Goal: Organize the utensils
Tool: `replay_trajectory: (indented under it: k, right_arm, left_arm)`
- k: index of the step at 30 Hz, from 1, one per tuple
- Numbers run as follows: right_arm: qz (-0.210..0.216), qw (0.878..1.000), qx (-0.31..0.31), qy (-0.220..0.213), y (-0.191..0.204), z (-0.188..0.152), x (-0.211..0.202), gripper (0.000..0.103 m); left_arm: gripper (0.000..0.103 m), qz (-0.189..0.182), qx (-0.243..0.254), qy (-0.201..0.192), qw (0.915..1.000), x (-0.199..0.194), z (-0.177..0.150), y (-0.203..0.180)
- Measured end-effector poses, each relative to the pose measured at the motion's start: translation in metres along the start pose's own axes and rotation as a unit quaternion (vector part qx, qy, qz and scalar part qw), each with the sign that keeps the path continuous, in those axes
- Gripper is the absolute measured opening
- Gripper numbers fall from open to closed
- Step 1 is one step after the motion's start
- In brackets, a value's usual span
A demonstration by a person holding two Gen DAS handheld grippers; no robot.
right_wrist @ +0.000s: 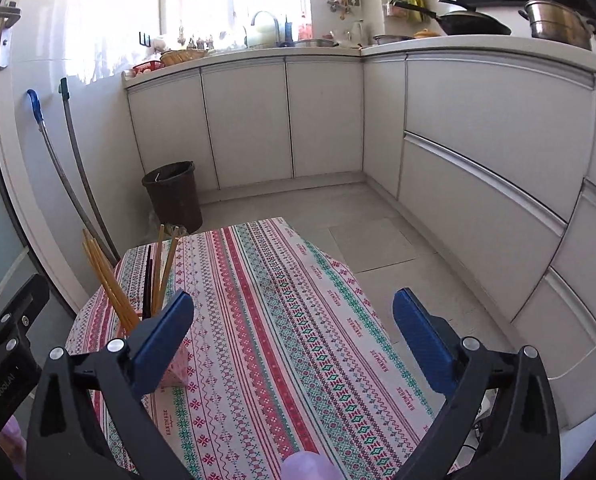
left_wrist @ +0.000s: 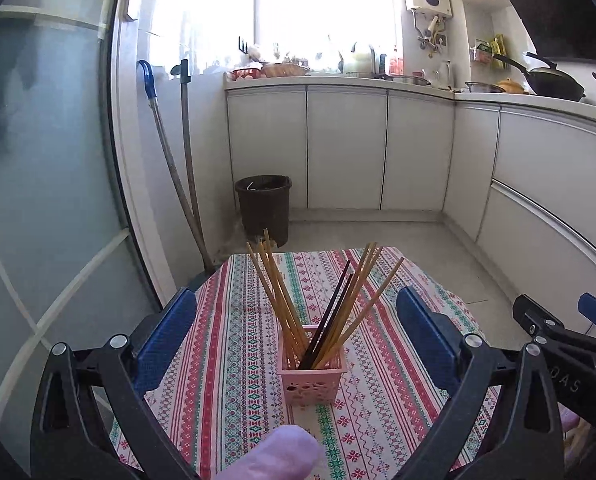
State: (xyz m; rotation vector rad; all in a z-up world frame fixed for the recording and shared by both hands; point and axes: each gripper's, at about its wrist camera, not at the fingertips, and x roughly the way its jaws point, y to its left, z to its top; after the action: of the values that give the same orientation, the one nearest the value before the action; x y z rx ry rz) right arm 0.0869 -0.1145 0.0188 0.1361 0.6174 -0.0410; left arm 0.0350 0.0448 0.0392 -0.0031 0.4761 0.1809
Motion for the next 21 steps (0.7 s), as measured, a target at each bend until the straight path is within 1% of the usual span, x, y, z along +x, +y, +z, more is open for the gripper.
replay_trajectory:
  k: [3, 6, 21]
  right_arm:
    - [0.005, 1.000, 0.001, 0.001, -0.0003, 0.0002, 0.0004, 0.097]
    - [0.006, 1.000, 0.000, 0.000, 0.0001, -0.0004, -0.0008, 0.097]
    - [0.016, 1.000, -0.001, 0.011, 0.0009, -0.0028, 0.0009, 0.097]
  left_arm:
    - [0.096, -0.004, -0.004, 0.006, 1.0000, 0.0016, -0.0009, 0.0011]
    - [0.096, 0.002, -0.001, 0.006, 1.0000, 0.0022, -0.0008, 0.0008]
    - [0.096, 0.001, -0.011, 0.022, 0.9997, 0.0082, -0.0013, 0.0063]
